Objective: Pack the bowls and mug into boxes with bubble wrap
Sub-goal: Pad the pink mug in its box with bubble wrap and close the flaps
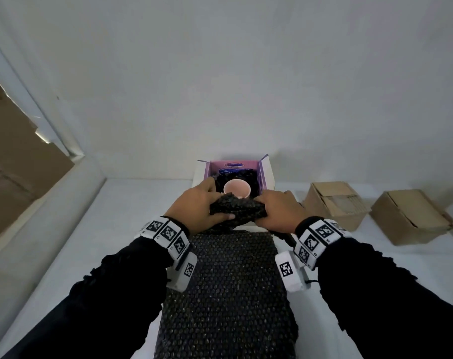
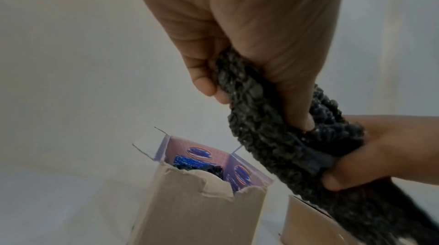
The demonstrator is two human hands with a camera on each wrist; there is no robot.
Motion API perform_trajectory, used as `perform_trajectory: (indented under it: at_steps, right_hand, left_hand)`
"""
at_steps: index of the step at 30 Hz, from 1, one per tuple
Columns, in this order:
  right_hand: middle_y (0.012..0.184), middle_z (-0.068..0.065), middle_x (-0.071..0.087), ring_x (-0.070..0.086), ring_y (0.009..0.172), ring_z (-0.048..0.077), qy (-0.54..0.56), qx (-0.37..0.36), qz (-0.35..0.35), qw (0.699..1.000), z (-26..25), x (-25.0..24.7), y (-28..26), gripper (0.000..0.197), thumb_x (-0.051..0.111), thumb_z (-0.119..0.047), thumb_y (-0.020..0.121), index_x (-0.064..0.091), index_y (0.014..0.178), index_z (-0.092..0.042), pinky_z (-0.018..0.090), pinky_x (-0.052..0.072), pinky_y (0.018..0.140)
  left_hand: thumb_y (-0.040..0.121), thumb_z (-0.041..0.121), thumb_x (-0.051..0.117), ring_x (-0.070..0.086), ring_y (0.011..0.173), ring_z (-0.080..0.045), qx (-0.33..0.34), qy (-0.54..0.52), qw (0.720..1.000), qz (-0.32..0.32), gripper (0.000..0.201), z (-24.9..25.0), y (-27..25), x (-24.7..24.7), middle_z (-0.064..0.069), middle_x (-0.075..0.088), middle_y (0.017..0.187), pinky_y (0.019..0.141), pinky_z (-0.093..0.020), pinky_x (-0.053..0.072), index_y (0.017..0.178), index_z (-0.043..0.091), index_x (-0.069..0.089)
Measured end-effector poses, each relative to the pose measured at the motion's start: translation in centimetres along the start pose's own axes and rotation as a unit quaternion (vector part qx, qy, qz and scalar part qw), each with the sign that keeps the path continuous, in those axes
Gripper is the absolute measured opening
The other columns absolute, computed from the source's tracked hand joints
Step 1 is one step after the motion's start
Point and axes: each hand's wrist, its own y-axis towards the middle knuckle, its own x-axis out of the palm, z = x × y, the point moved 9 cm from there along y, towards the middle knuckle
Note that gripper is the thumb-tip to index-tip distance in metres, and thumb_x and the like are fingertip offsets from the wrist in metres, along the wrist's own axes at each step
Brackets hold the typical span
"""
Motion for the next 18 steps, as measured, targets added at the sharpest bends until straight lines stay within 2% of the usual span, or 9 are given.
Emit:
perform_trajectory:
  at_steps: [2, 5, 6, 7, 9, 11, 13, 16, 18]
  right_hand:
    - [0.088, -0.002, 0.061, 0.061, 0.092, 0.025, 0.096, -0.014, -0.012, 0.995, 0.1, -0.5, 0.1, 0.021, 0.065, -0.02, 0.082, 0.048, 0.086, -0.032, 0.03, 0.035, 0.069]
    - [0.082, -0.013, 0.056, 0.06, 0.082, 0.007, 0.19, -0.03, -0.028, 0.981, -0.7, -1.9, 0.4, 0.032, 0.06, -0.013, 0.092, 0.042, 0.086, -0.04, 0.012, 0.037, 0.063]
    - [0.085, -0.011, 0.058, 0.059, 0.082, 0.007, 0.205, -0.028, -0.035, 0.978, -0.8, -2.3, 0.6, 0.028, 0.058, -0.014, 0.093, 0.043, 0.093, -0.038, 0.014, 0.041, 0.068]
    - [0.09, -0.006, 0.061, 0.061, 0.086, 0.013, 0.216, -0.02, -0.038, 0.975, -0.8, -2.6, 1.0, 0.024, 0.058, -0.018, 0.093, 0.044, 0.103, -0.035, 0.022, 0.044, 0.077]
    - [0.097, -0.002, 0.064, 0.06, 0.095, 0.018, 0.221, 0.004, -0.039, 0.975, -0.3, -3.6, 1.9, 0.034, 0.06, -0.035, 0.09, 0.043, 0.119, -0.029, 0.035, 0.039, 0.094]
    - [0.106, -0.003, 0.061, 0.053, 0.104, 0.016, 0.233, 0.022, -0.045, 0.971, 0.2, -4.2, 3.3, 0.049, 0.048, -0.049, 0.082, 0.043, 0.128, -0.032, 0.039, 0.027, 0.103]
    - [0.114, -0.003, 0.052, 0.042, 0.114, 0.019, 0.213, 0.03, -0.033, 0.976, 1.0, -4.9, 5.0, 0.062, 0.035, -0.041, 0.074, 0.043, 0.135, -0.034, 0.041, 0.02, 0.105]
    - [0.11, -0.006, 0.048, 0.036, 0.115, 0.02, 0.088, 0.012, 0.007, 0.996, 2.5, -5.5, 7.4, 0.059, 0.048, -0.025, 0.081, 0.04, 0.139, -0.033, 0.038, 0.02, 0.095]
    - [0.105, -0.01, 0.046, 0.039, 0.112, 0.019, 0.005, -0.01, 0.008, 1.0, 3.1, -4.7, 8.5, 0.069, 0.058, -0.014, 0.081, 0.034, 0.142, -0.034, 0.037, 0.021, 0.09]
  left_hand:
    - [0.078, 0.056, 0.068, 0.048, 0.082, -0.012, 0.011, -0.012, 0.999, 0.03, 0.039, -0.8, 0.3, -0.8, 0.004, 0.047, 0.096, 0.073, -0.025, 0.039, 0.087, 0.018, 0.072]
    - [0.08, 0.059, 0.057, 0.058, 0.077, -0.016, 0.014, -0.023, 0.999, 0.043, 0.043, -1.6, 0.9, -1.8, 0.007, 0.055, 0.086, 0.066, -0.025, 0.039, 0.088, 0.017, 0.067]
    - [0.082, 0.054, 0.057, 0.06, 0.077, -0.018, 0.006, -0.035, 0.998, 0.053, 0.039, -1.7, 1.1, -2.3, 0.007, 0.058, 0.084, 0.065, -0.026, 0.038, 0.097, 0.019, 0.065]
    - [0.085, 0.046, 0.061, 0.061, 0.078, -0.018, -0.004, -0.059, 0.996, 0.063, 0.034, -2.0, 1.4, -2.6, 0.006, 0.062, 0.086, 0.066, -0.026, 0.04, 0.11, 0.024, 0.059]
    - [0.087, 0.026, 0.063, 0.059, 0.084, -0.015, -0.02, -0.102, 0.992, 0.075, 0.048, -2.4, 1.8, -3.1, 0.007, 0.063, 0.098, 0.074, -0.028, 0.046, 0.129, 0.034, 0.043]
    - [0.084, 0.013, 0.06, 0.057, 0.097, -0.016, 0.002, -0.086, 0.991, 0.097, 0.051, -2.4, 2.4, -3.3, 0.006, 0.059, 0.114, 0.083, -0.031, 0.048, 0.129, 0.033, 0.043]
    - [0.08, 0.007, 0.059, 0.056, 0.098, -0.017, 0.015, -0.063, 0.991, 0.119, 0.048, -3.0, 3.1, -3.2, 0.004, 0.053, 0.118, 0.081, -0.032, 0.05, 0.123, 0.027, 0.051]
    - [0.073, 0.001, 0.062, 0.055, 0.089, -0.014, 0.016, -0.05, 0.99, 0.128, 0.043, -4.2, 4.3, -2.2, 0.0, 0.046, 0.122, 0.071, -0.026, 0.05, 0.112, 0.019, 0.062]
    - [0.069, -0.003, 0.064, 0.056, 0.093, -0.017, 0.02, -0.044, 0.994, 0.099, 0.039, -4.7, 5.1, -0.5, -0.004, 0.045, 0.125, 0.072, -0.026, 0.05, 0.104, 0.016, 0.067]
